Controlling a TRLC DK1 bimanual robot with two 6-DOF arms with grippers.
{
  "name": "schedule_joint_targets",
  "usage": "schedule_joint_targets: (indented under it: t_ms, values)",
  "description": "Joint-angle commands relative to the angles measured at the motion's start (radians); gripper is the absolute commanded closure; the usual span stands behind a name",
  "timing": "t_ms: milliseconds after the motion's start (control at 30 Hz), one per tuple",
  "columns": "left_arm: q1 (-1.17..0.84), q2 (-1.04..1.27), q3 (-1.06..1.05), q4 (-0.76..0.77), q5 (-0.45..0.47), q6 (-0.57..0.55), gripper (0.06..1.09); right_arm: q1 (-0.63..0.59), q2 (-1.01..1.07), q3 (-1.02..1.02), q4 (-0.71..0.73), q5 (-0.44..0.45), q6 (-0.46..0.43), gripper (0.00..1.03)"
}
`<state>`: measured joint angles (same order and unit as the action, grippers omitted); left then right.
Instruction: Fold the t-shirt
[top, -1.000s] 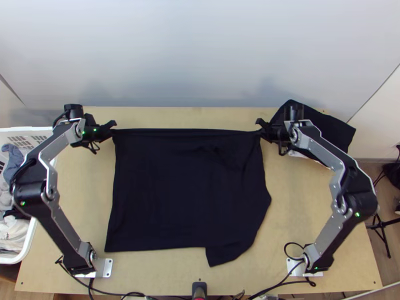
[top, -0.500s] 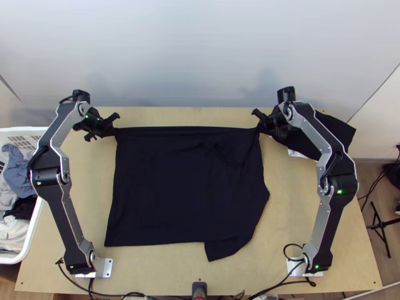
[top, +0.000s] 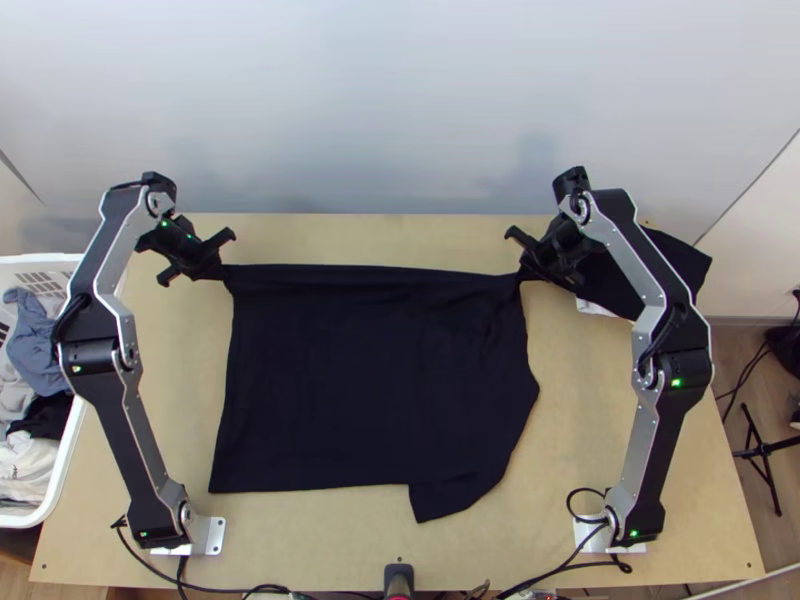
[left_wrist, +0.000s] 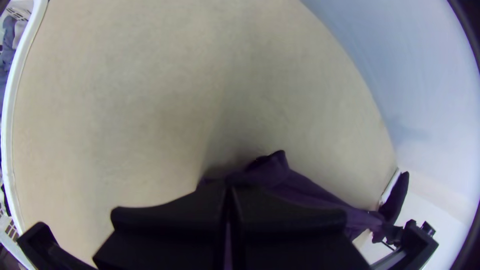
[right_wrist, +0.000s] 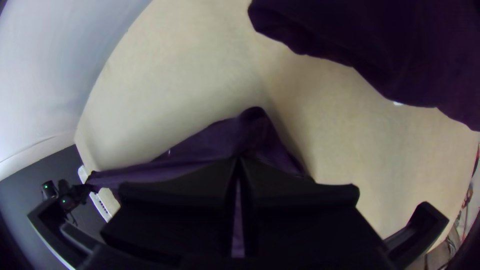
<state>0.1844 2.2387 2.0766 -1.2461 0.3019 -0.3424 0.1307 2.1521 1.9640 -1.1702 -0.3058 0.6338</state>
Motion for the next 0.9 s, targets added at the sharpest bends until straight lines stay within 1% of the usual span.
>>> schedule_joint_targets:
  t_ms: [0, 433, 667, 867]
  values:
    - [0.003, -0.077, -0.081, -0.042, 0.0, 0.045, 1.05, -0.002, -0.026, -0.033, -0.091, 0.002, -0.016, 1.0]
    - [-0.017, -0.248, -0.4, 0.01, 0.003, 0.089, 1.05, 0.021, -0.126, -0.185, -0.089, 0.022, -0.014, 1.0]
    - [-0.039, -0.307, -0.569, 0.083, 0.002, 0.097, 1.05, 0.064, -0.181, -0.324, -0.025, 0.03, -0.006, 1.0]
    - [-0.028, -0.321, -0.628, 0.123, 0.0, 0.103, 1.05, 0.087, -0.212, -0.425, 0.02, 0.03, 0.0, 1.0]
